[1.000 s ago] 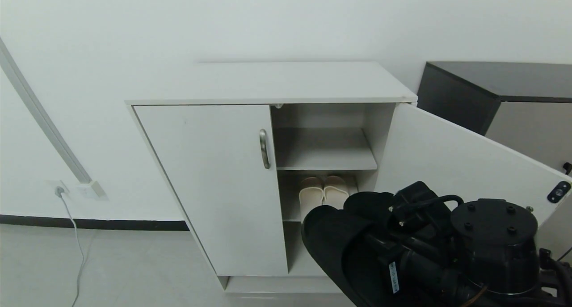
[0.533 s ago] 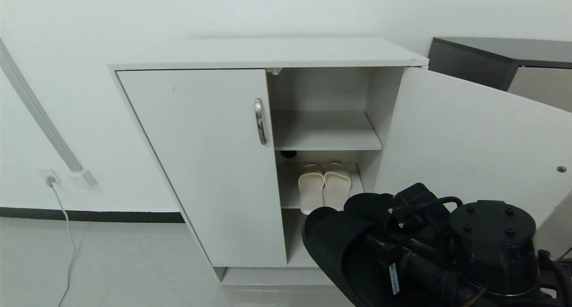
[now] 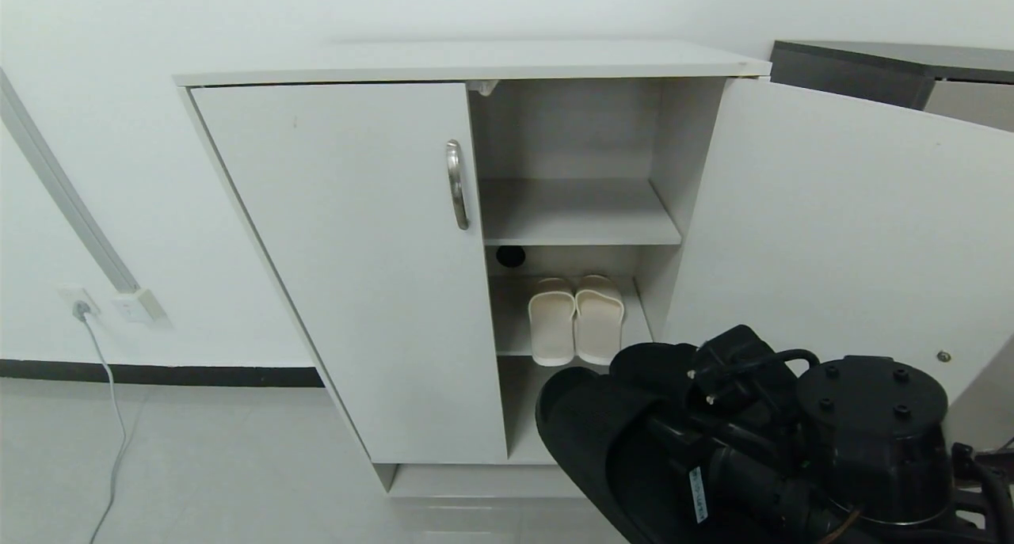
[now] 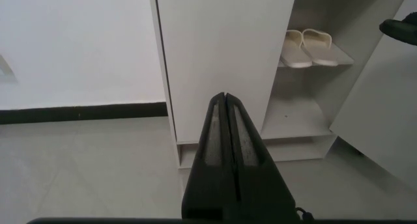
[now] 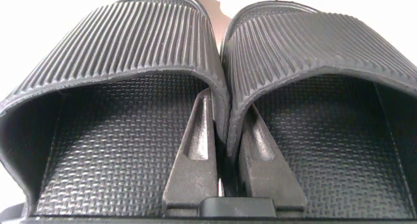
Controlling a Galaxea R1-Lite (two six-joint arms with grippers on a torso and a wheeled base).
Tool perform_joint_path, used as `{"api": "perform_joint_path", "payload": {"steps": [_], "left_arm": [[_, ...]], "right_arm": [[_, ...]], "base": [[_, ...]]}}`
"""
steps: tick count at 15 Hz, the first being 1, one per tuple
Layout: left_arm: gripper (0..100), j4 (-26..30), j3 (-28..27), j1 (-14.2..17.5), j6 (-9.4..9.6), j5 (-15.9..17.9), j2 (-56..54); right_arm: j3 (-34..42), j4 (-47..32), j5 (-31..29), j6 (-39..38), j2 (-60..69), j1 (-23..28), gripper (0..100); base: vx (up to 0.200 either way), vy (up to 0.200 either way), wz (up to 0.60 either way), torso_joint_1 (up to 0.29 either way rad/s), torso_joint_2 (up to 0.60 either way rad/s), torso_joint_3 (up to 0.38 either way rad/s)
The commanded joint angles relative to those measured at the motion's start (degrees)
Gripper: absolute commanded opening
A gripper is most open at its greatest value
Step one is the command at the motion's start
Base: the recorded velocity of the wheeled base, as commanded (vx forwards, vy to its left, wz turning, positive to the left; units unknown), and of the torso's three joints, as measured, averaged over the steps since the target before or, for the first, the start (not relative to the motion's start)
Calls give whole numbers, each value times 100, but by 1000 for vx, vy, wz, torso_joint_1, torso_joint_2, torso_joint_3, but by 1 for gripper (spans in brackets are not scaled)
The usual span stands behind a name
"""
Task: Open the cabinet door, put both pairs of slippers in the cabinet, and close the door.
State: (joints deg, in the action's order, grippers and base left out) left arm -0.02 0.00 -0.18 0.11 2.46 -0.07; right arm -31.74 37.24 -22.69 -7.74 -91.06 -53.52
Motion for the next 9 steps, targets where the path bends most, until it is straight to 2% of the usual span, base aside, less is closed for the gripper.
{"api": "perform_joint_path", "payload": {"steps": [1,3,6,9], "left_arm": [[0,2,0,1,15,0,7],[0,2,0,1,-11,0,7],[0,2,0,1,-11,9,7],[0,-6,-9,1,-37,-9,7]], "right_arm": [[-16,2,1,1,-17,-1,0],[-7,2,1,1,-25,-1,0],[-7,2,1,1,-17,-1,0],[-7,-6,1,1,-17,-1,0]], "base": [[0,0,0,0,0,0],[0,0,0,0,0,0],[0,200,0,-2,1,5],[0,0,0,0,0,0]]}}
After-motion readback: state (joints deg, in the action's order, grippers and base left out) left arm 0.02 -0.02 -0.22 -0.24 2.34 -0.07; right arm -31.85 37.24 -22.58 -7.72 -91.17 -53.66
